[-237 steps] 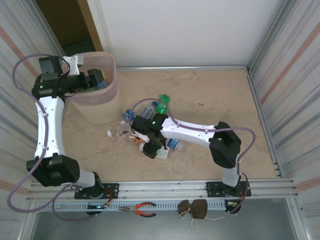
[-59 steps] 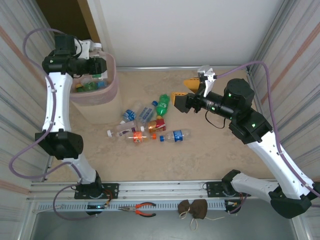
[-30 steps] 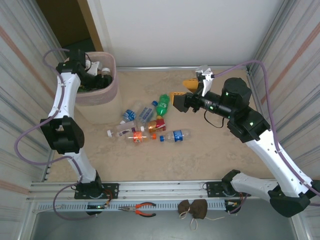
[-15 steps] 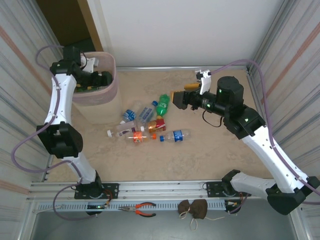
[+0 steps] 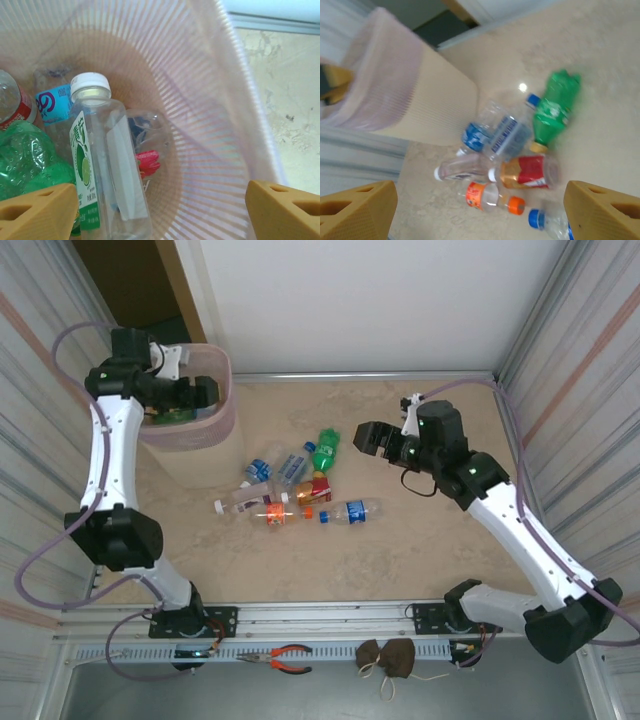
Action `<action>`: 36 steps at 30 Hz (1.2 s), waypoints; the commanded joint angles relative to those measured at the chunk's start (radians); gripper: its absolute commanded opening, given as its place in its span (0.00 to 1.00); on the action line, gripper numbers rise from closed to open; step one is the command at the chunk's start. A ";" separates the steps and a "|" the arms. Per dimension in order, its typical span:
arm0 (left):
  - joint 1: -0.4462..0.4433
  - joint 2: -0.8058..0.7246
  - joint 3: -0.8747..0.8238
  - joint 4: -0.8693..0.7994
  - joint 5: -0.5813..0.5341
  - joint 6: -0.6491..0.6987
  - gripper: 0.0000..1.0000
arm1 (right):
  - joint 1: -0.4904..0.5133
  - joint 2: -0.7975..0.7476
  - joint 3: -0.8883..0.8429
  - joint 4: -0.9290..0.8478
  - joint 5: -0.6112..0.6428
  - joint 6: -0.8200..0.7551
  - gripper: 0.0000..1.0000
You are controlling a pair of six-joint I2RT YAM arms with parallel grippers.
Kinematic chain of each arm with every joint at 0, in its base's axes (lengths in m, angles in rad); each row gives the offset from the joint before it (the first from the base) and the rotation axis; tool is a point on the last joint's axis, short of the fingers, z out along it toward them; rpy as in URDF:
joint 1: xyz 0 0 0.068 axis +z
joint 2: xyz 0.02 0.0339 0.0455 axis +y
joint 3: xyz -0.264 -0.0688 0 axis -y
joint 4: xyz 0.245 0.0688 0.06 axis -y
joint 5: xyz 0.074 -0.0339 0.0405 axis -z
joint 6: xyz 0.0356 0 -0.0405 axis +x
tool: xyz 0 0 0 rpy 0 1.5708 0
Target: Put the plastic bottles in the bin
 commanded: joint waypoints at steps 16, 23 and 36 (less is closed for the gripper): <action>0.010 -0.155 -0.101 0.074 0.057 -0.040 0.86 | -0.024 0.270 -0.236 -0.132 -0.030 0.966 0.85; 0.009 -0.182 -0.134 0.092 0.065 -0.045 0.86 | -0.047 0.387 -0.282 0.026 -0.111 1.061 0.90; 0.009 -0.198 -0.158 0.101 0.075 -0.053 0.87 | -0.066 0.510 -0.316 0.115 -0.144 1.104 0.78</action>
